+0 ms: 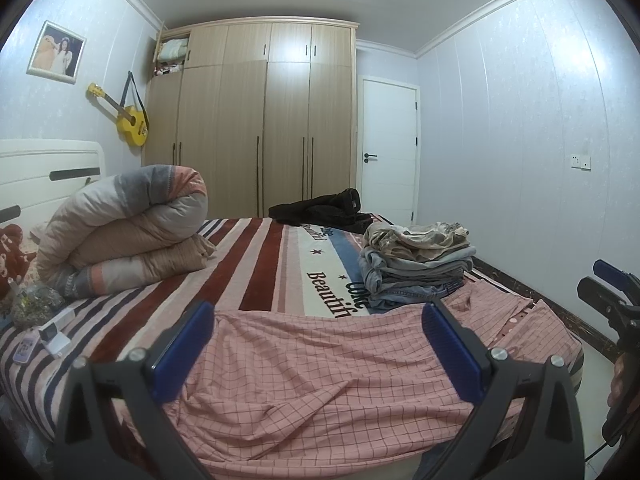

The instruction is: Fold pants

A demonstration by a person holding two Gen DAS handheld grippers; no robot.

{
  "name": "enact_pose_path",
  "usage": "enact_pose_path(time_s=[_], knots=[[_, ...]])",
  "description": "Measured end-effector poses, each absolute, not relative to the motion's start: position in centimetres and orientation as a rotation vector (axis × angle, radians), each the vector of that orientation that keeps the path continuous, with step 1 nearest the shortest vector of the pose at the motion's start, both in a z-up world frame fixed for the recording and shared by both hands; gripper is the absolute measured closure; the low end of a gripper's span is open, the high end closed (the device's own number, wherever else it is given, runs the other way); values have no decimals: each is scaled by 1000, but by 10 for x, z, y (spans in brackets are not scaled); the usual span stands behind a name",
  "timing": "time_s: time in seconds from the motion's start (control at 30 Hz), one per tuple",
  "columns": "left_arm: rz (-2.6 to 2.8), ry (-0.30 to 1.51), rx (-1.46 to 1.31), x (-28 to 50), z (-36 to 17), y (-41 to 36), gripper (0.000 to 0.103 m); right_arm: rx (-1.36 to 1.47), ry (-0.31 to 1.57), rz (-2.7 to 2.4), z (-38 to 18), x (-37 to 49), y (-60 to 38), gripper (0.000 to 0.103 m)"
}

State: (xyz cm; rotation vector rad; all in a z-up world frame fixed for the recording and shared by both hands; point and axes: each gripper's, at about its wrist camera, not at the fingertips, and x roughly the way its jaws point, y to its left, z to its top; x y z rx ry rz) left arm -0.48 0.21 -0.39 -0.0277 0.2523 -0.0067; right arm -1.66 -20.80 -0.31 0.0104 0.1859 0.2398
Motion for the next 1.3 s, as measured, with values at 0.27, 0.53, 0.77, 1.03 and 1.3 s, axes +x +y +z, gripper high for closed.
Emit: enact_pose_path(time_s=[0.27, 0.53, 0.77, 1.03, 1.3], knots=[[-4, 258, -27, -3, -5, 1, 1, 10, 185, 240, -5, -17, -208, 1], [-30, 282, -48, 2, -10, 9, 1, 44, 217, 238, -10, -10, -208, 1], [-64, 310, -124, 5, -23, 38, 1, 94, 250, 208, -21, -6, -214, 1], [8, 426, -249, 9, -68, 99, 1, 110, 407, 201, -58, 21, -215, 1], [98, 572, -446, 12, -137, 157, 1, 81, 523, 147, -96, 44, -206, 1]])
